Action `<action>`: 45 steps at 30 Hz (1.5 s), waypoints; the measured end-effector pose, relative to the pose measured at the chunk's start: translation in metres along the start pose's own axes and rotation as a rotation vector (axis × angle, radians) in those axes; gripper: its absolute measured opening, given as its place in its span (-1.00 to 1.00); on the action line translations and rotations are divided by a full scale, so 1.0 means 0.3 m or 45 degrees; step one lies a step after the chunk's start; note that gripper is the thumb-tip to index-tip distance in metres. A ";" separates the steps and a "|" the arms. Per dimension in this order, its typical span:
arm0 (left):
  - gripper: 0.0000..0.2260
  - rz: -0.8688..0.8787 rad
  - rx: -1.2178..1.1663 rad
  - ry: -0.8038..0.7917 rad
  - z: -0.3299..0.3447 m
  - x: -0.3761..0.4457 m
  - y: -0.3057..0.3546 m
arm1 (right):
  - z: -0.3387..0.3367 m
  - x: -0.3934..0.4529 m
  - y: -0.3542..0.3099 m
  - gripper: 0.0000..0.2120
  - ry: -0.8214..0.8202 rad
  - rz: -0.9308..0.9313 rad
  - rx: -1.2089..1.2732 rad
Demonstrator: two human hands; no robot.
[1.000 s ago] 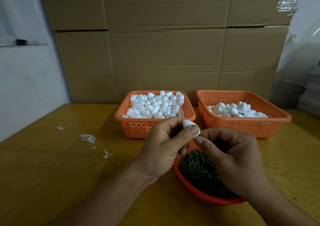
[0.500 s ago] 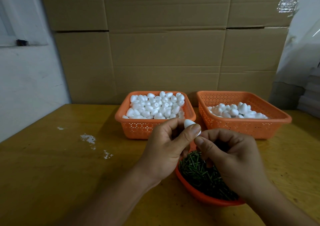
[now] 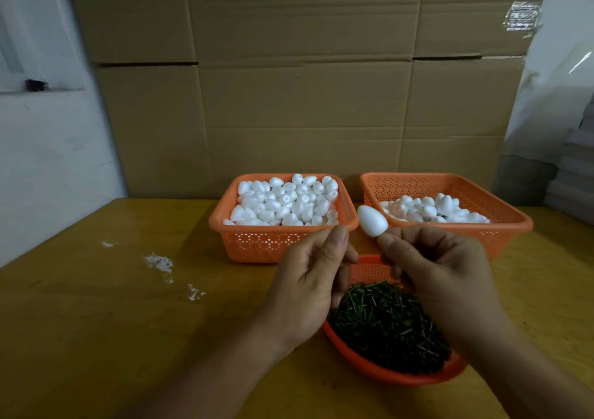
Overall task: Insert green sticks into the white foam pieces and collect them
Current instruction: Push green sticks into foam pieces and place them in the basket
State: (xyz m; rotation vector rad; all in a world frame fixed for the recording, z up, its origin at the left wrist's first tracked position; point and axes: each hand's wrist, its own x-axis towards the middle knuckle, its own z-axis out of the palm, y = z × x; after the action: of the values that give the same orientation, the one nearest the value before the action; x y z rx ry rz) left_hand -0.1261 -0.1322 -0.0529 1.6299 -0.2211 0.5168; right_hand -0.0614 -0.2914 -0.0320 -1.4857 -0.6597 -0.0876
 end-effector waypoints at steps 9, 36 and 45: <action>-0.62 -0.039 0.005 -0.026 0.003 -0.009 -0.012 | -0.207 0.307 0.144 -0.87 0.460 0.132 -0.776; -0.79 -0.007 0.200 -0.011 -0.012 -0.003 -0.035 | -0.221 0.351 0.129 -0.87 0.336 0.208 -1.002; -0.80 0.009 0.380 0.271 -0.097 0.062 -0.018 | -0.108 0.086 0.031 -0.82 -0.016 -0.001 -0.630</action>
State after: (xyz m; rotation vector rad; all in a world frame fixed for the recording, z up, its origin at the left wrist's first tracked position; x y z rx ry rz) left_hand -0.1132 -0.1002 -0.0479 1.8465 0.0104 0.7514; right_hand -0.0246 -0.3119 -0.0269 -1.9615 -0.6783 -0.2568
